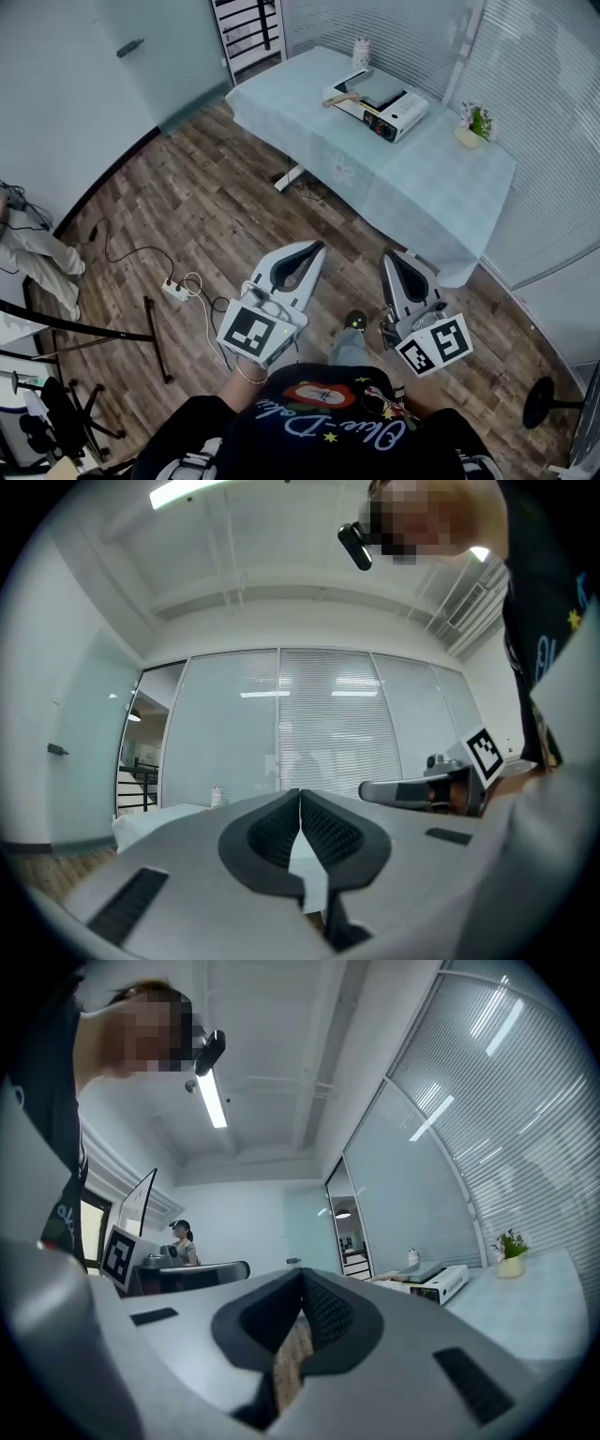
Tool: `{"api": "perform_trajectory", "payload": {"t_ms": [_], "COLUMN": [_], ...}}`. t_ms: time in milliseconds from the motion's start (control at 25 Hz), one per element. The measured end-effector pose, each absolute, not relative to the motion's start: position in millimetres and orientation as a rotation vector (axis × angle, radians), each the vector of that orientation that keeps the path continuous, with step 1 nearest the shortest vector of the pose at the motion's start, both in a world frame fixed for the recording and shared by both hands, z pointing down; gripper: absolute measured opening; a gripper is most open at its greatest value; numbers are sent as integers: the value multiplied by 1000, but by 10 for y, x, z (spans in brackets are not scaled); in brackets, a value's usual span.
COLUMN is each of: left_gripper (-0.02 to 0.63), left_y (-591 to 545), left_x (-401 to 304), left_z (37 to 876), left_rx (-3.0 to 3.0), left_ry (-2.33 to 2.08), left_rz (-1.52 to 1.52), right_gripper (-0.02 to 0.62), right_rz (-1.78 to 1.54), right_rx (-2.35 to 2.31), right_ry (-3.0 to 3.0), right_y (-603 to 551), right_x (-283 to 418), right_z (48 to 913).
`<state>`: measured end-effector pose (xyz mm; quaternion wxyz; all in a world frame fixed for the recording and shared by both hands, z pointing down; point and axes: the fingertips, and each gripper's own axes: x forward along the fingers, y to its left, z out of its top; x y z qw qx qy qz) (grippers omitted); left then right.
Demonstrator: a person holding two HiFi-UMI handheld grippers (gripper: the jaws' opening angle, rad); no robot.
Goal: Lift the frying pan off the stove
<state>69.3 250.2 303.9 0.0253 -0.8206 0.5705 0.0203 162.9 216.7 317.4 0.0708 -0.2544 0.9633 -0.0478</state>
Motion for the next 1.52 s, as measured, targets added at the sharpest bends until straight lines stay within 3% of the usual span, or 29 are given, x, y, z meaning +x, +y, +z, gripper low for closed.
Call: {"api": "perform_trajectory", "payload": {"t_ms": [1520], "left_gripper": [6], "left_y": [550], "left_x": [764], "left_z": [3002], "left_rx": [-2428], "left_ry": [1921], "left_rz": [3], "right_gripper": [2], "right_rz": [-183], "right_rx": [-509], "right_ry": [2906], "right_y": [82], "right_x": [1645], "right_z": [3157]}}
